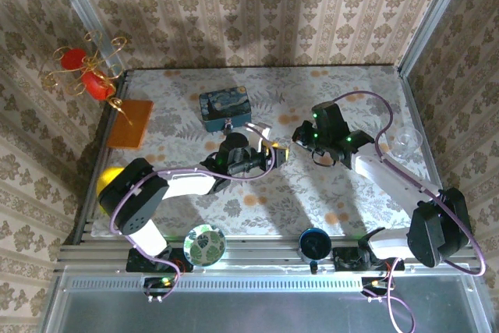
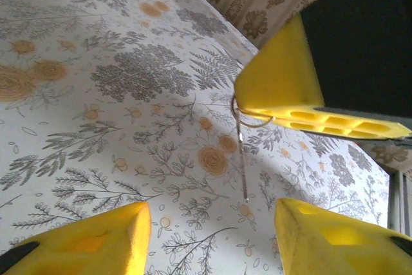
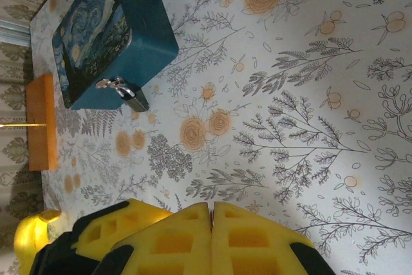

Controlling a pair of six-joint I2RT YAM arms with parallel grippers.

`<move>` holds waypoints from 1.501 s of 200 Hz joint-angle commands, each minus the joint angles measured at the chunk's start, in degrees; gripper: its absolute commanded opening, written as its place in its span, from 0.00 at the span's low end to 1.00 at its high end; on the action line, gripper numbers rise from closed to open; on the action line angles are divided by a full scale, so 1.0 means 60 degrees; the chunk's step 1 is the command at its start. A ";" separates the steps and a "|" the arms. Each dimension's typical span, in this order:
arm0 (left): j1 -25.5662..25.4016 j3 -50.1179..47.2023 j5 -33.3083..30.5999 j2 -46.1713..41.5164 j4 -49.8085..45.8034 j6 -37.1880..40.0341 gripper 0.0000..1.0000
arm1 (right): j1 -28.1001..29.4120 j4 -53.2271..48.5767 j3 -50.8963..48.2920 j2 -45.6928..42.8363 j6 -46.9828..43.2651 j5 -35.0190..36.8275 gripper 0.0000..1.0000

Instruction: Unlock a padlock with a key

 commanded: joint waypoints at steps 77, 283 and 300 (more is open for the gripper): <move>-0.0147 0.0903 0.0372 0.0681 -0.0058 -0.0035 0.31 | 0.0071 0.0207 -0.0197 -0.0137 0.0252 -0.0145 0.00; 0.1449 0.1329 0.2975 -0.1901 -0.6117 0.4303 0.00 | -0.0045 -0.0713 0.0343 -0.1137 -0.3535 -0.1685 0.30; 0.1497 0.1616 0.3648 -0.2330 -0.7430 0.5392 0.00 | -0.0046 -0.0239 0.0118 -0.1537 -0.4428 -0.3019 0.28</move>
